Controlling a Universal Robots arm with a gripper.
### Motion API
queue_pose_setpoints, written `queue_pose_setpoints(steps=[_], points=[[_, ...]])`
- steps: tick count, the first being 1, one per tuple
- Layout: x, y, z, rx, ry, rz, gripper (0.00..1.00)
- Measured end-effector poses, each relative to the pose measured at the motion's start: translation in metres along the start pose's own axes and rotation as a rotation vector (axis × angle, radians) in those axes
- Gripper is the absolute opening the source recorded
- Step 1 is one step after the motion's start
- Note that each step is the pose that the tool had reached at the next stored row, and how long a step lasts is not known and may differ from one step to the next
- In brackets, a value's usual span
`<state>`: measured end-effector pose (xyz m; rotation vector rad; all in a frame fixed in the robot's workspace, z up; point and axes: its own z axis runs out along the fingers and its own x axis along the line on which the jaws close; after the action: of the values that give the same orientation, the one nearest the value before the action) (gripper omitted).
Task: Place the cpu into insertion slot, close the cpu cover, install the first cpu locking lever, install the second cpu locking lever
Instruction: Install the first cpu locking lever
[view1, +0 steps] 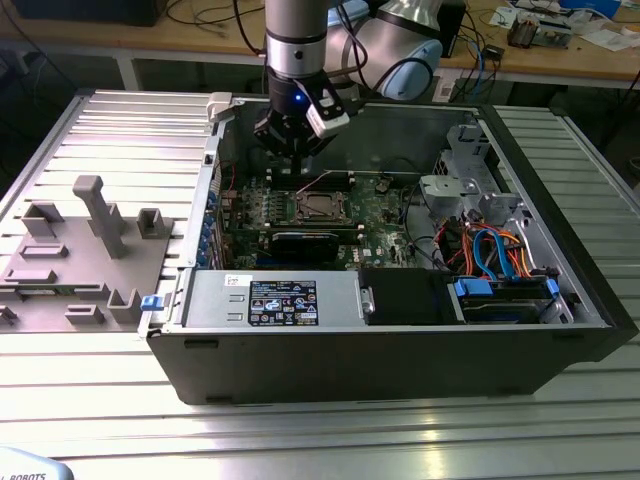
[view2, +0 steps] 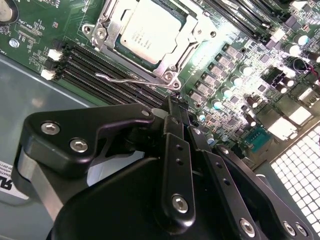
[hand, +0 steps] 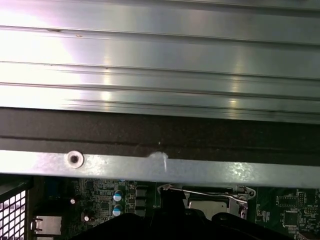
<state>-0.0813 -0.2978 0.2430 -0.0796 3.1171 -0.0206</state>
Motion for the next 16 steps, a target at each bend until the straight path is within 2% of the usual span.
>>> queue_pose_setpoints(steps=[16], points=[[-0.0004, 0.0001, 0.0052, -0.0001, -0.0001, 0.000, 0.11]])
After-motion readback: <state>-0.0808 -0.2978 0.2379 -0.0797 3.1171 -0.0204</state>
